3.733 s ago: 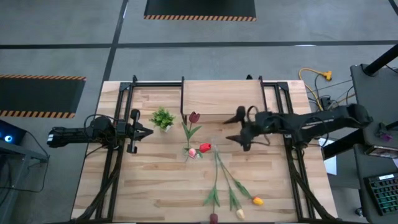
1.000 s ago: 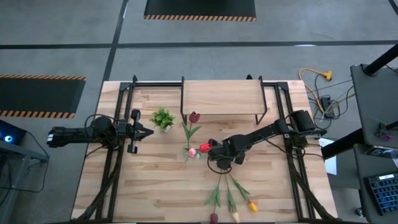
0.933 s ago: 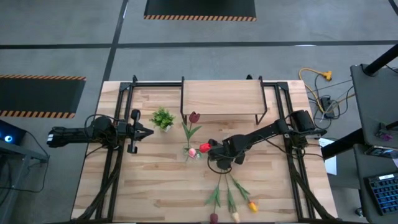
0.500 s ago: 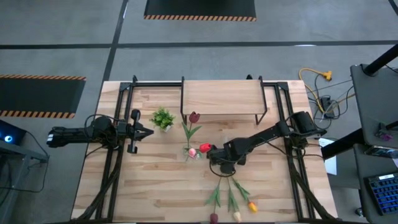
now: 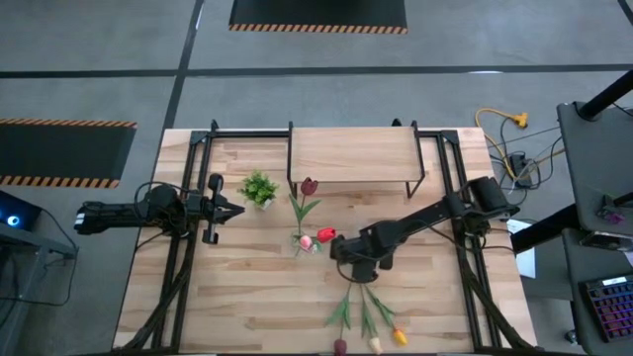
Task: Pick and place flowers into a vace then onto a shelf
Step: Adjust the right transparent vase
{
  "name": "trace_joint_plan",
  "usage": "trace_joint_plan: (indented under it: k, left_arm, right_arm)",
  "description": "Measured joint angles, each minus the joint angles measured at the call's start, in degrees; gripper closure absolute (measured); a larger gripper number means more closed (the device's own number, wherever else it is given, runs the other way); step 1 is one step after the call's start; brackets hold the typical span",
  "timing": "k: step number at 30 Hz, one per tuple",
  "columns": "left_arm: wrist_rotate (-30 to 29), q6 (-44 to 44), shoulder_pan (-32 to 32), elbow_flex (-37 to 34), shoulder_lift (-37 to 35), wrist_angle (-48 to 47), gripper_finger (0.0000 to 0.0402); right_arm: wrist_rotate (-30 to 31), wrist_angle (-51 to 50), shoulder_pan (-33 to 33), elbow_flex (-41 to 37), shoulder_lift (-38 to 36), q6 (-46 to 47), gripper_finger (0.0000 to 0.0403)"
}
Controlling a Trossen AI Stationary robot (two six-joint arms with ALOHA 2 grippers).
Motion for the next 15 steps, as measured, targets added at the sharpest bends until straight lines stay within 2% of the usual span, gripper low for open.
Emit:
trace_joint_plan:
  k: [15]
  left_arm:
    - [0.0, 0.0, 0.0, 0.0, 0.0, 0.0, 0.0398]
  right_arm:
    - [-1.7, 3.5, -0.3, -1.9, -0.5, 3.9, 0.0242]
